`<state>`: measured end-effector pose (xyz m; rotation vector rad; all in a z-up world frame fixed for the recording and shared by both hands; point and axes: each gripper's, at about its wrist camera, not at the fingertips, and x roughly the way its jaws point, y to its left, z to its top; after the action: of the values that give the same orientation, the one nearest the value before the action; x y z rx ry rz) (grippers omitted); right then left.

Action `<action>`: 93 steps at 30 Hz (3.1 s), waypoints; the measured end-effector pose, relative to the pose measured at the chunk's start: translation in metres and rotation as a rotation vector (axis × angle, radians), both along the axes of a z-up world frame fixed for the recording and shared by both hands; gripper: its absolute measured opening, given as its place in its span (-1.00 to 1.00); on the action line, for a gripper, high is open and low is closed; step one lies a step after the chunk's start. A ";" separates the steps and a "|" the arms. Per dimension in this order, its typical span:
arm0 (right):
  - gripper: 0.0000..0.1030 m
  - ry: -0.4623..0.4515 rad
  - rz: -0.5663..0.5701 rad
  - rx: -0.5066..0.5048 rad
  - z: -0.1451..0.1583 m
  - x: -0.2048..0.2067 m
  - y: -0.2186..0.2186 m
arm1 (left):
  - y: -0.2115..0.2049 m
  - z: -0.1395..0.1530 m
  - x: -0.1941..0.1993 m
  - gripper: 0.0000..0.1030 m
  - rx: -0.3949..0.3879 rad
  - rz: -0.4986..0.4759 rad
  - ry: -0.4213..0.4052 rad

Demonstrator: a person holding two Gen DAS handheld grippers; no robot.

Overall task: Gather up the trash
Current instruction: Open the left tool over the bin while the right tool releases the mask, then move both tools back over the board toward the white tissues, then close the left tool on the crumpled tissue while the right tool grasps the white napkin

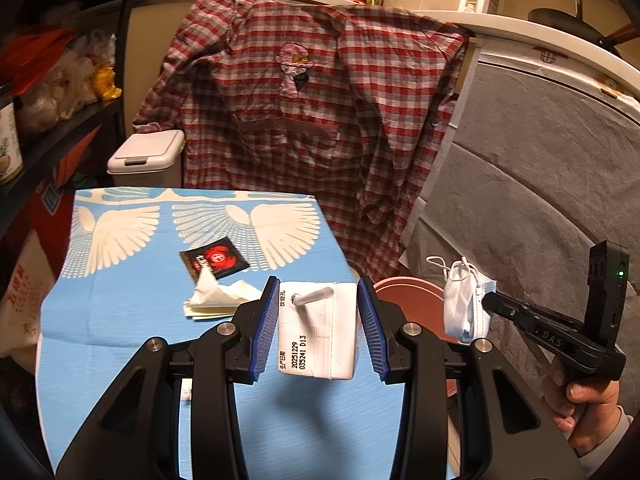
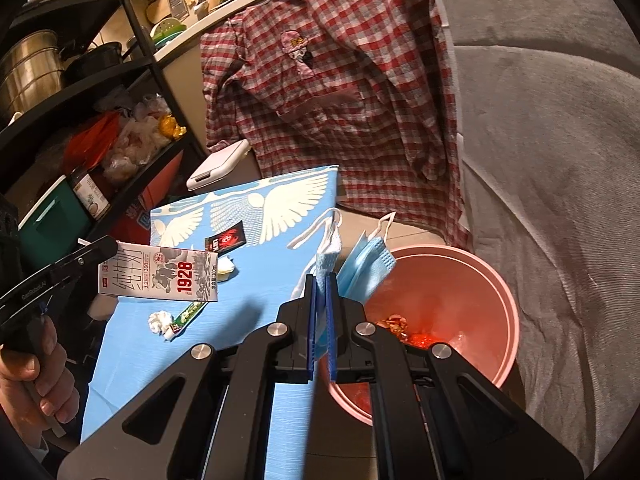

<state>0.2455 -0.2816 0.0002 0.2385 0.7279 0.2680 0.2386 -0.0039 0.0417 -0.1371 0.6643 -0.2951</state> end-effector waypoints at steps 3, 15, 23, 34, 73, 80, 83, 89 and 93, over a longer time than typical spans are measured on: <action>-0.90 0.000 -0.012 -0.001 0.000 0.000 -0.007 | -0.010 0.001 0.002 -0.24 -0.004 -0.015 0.000; -0.90 0.013 -0.068 -0.018 -0.004 0.006 -0.032 | -0.065 -0.008 0.012 -0.24 0.006 -0.091 0.019; -0.90 0.027 -0.096 -0.042 -0.009 0.014 -0.043 | -0.107 -0.024 0.023 -0.24 0.043 -0.134 0.052; -0.83 0.057 -0.132 -0.063 -0.019 0.024 -0.052 | -0.141 -0.040 0.035 -0.23 0.071 -0.158 0.081; -0.73 -0.059 0.048 -0.029 0.008 0.015 0.058 | 0.096 -0.029 0.001 -0.46 0.060 0.137 0.071; -0.73 -0.073 0.128 -0.026 0.004 0.020 0.099 | 0.118 -0.065 0.001 -0.46 0.081 0.101 0.151; -0.73 -0.065 0.152 -0.034 -0.002 0.024 0.113 | 0.117 -0.079 0.005 -0.46 0.096 0.083 0.176; -0.73 -0.058 0.202 -0.060 -0.014 0.031 0.135 | 0.120 -0.103 0.017 -0.46 0.106 0.069 0.224; -0.73 -0.054 0.225 -0.065 -0.023 0.037 0.143 | 0.121 -0.117 0.022 -0.46 0.104 0.052 0.257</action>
<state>0.2825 -0.1386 -0.0228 0.0863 0.7097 0.4624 0.2608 0.1173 -0.0756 -0.0933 0.9283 -0.1941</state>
